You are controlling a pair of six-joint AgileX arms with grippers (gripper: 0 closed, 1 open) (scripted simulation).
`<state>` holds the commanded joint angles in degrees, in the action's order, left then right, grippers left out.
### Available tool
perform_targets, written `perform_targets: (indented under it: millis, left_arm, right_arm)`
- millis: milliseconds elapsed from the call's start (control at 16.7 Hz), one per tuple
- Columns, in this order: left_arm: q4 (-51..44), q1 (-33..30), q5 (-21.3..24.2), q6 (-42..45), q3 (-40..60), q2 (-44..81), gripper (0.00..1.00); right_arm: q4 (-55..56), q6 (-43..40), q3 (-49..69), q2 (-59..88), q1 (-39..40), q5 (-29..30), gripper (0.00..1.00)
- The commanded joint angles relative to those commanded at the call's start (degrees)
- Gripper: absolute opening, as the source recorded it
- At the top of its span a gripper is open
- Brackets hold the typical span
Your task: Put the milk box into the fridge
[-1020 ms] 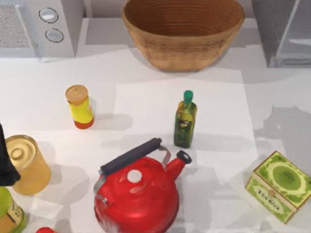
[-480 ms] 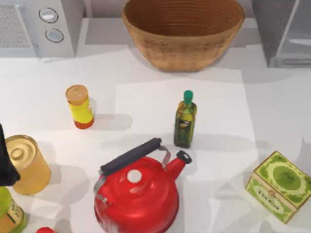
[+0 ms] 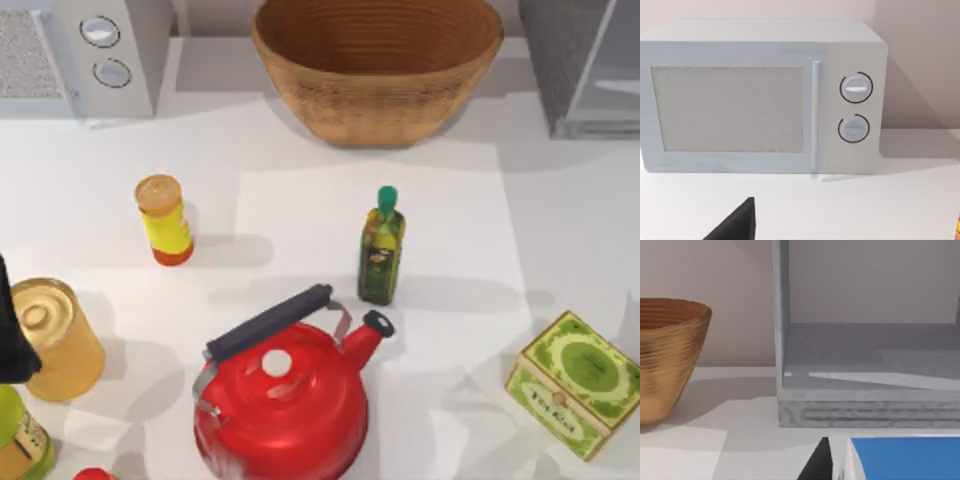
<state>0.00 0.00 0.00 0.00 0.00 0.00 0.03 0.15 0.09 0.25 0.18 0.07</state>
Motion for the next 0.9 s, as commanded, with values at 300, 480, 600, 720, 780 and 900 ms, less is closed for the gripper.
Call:
perform_targets:
  millis: [300,480,600,720,780,900]
  left_arm:
    - [0.0,0.0,0.0,0.0,0.0,0.0,1.0]
    - [0.0,0.0,0.0,0.0,0.0,0.0,1.0]
    - [0.0,0.0,0.0,0.0,0.0,0.0,1.0]
    - [0.0,0.0,0.0,0.0,0.0,0.0,1.0]
    - [0.0,0.0,0.0,0.0,0.0,0.0,1.0]
    - [0.0,0.0,0.0,0.0,0.0,0.0,1.0]
  right_arm:
    - [5.79,0.37,4.44,5.91,-1.2,-1.52,0.0]
    - [15.06,0.67,10.68,16.74,-3.17,-3.6,0.0]
    - [22.09,0.76,15.53,26.98,-4.76,-5.14,0.0]
    - [29.24,0.73,20.84,39.48,-6.45,-6.69,0.0]
    - [32.84,0.69,23.61,46.38,-7.31,-7.44,0.0]
    - [40.03,0.57,29.26,60.78,-9.01,-8.89,0.0]
